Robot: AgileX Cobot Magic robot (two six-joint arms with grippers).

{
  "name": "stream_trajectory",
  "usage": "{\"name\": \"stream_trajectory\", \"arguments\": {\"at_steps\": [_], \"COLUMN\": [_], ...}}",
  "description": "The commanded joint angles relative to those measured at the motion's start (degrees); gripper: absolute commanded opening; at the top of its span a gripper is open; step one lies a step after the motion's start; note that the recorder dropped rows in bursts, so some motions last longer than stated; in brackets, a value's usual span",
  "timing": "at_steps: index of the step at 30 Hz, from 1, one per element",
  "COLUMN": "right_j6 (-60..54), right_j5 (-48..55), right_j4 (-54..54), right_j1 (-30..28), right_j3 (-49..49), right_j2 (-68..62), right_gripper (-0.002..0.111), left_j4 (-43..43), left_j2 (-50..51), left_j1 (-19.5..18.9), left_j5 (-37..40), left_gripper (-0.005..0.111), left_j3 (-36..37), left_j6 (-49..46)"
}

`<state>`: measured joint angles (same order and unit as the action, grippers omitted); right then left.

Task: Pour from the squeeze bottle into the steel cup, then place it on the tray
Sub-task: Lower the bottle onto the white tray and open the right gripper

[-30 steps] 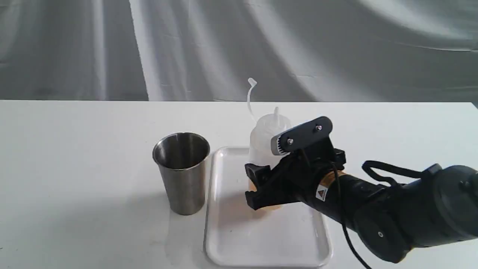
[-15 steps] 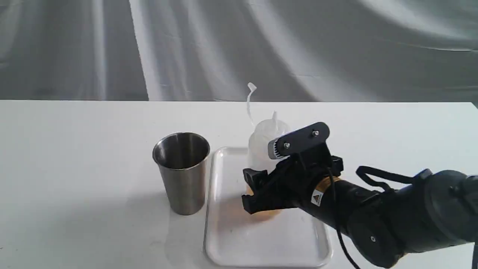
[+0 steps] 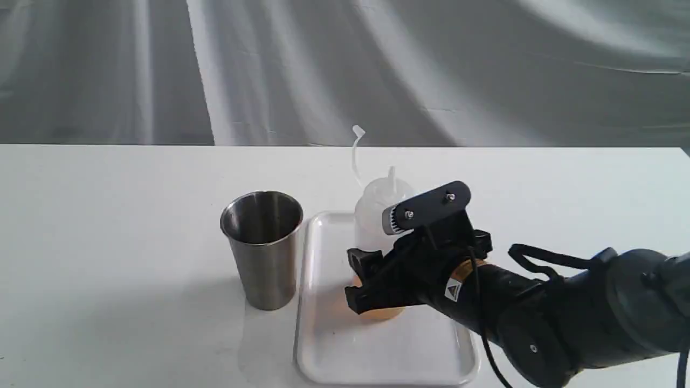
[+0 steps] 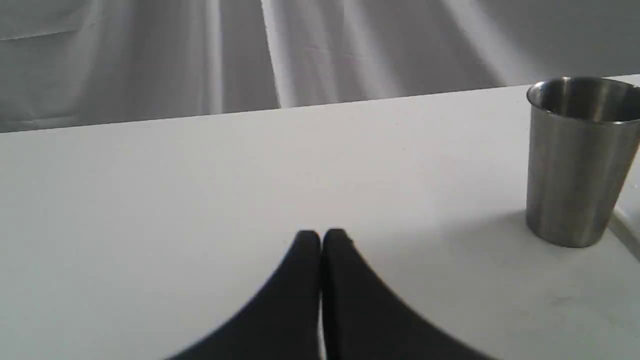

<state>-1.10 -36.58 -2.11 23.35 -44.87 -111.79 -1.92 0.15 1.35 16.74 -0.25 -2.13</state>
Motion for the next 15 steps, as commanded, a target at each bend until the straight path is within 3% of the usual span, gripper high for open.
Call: {"name": "stream_trajectory", "arguments": {"at_steps": [1,5,8,11,15], "right_j6": [-0.2,-0.2,-0.2,-0.2,-0.2], "right_j5": [-1.7,-1.7,-1.6,-1.6,-1.4], "right_j4": [0.0,-0.4,-0.9,-0.9,-0.9], "right_j1": [0.0,0.0,0.0,0.0,0.0], "right_j3": [0.0,0.0,0.0,0.0,0.0], "right_j2": [0.2,0.2,0.2,0.2,0.2], "right_gripper": [0.006,0.007,0.017,0.035,0.071], "left_j4": [0.0,0.0,0.0,0.0,0.0], "left_j2": [-0.1,-0.1,-0.1,-0.1,-0.1], "left_j1": [-0.1,-0.1,-0.1,-0.1,-0.1], "left_j5": [-0.4,-0.4,-0.4,-0.4,-0.4], "left_gripper": [0.0,0.0,0.0,0.0,0.0], "left_j3": [0.3,0.3,0.3,0.3,0.3], "left_j6": [0.3,0.3,0.0,0.0,0.0]}}
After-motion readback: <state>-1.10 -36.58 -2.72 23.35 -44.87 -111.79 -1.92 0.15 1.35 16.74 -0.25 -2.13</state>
